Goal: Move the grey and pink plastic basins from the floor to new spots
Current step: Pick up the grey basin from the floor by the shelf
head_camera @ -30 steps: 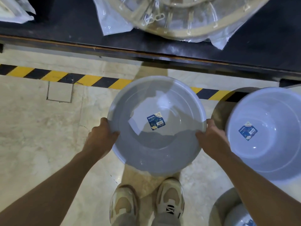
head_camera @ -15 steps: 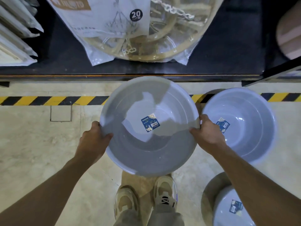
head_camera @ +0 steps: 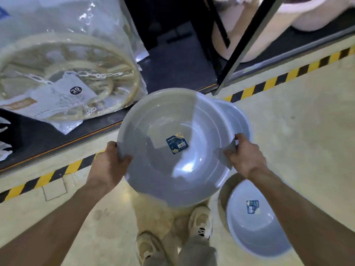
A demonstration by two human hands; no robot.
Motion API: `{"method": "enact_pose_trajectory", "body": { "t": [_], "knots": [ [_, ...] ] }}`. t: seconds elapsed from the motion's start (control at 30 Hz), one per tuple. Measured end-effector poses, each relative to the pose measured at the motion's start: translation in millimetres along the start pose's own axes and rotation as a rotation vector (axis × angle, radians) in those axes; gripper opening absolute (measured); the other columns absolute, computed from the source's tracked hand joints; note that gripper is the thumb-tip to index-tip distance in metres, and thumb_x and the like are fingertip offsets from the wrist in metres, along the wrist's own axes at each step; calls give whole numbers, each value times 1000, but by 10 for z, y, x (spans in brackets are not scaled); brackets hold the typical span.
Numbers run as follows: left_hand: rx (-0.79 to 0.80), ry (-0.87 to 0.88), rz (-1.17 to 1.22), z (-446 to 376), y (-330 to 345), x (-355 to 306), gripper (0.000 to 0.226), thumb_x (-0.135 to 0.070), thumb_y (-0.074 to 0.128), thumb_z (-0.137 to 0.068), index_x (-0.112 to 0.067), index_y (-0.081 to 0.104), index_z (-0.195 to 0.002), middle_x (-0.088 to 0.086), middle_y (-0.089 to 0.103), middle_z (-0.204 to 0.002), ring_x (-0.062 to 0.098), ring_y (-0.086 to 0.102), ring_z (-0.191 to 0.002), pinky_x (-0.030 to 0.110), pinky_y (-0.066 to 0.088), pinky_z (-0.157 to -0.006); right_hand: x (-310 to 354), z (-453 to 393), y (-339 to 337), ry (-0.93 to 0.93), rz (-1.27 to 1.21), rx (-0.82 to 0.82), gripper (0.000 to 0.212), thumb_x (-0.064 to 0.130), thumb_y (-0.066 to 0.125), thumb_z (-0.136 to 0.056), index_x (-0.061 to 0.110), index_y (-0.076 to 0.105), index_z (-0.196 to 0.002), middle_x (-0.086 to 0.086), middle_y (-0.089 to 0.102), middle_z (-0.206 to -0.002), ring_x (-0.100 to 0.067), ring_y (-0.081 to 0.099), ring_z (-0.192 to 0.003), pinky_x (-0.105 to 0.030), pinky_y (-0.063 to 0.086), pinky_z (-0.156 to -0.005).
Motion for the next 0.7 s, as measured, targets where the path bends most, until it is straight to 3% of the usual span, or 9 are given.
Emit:
{"method": "enact_pose_trajectory", "body": {
  "t": [0.13,0.37,0.5,0.7],
  "knots": [
    [104,79,-22,-110,146,-717,38,-43,65,-89,-17,52,-114,11,74,-87,37,69,-82,44,56,-71,-451,-44,-487,85,-60,-34,41,37,59,-90,22,47,-126,-11,69,-105,-37,62,-95,-40,48,-76],
    [171,245,-50,-245,494,-1787,35,-42,66,-86,-22,53,-112,8,74,-92,37,70,-86,49,59,-79,-1196,-145,-989,214,-132,-82,39,39,59,-89,22,49,-123,-10,69,-100,-37,63,-90,-40,48,-75],
    [211,307,-146,-409,777,-2078,41,-49,63,-82,-20,53,-109,8,73,-88,37,70,-84,48,58,-78,-1511,-259,-967,278,-141,-96,41,39,59,-91,20,47,-125,-13,67,-103,-39,60,-91,-39,42,-72],
    [215,311,-301,-890,1286,-2054,45,-49,67,-84,-18,49,-111,16,73,-102,42,69,-90,48,58,-78,-1676,-668,-545,340,-216,-82,40,35,59,-89,19,49,-124,-16,68,-108,-41,63,-96,-45,51,-83]
  ]
}}
Point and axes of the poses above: each hand's wrist, its own z-axis away from the middle knuckle, its own y-axis out of the palm, x = y × z, the point moved 4 cm from there along -z, towards the middle knuckle
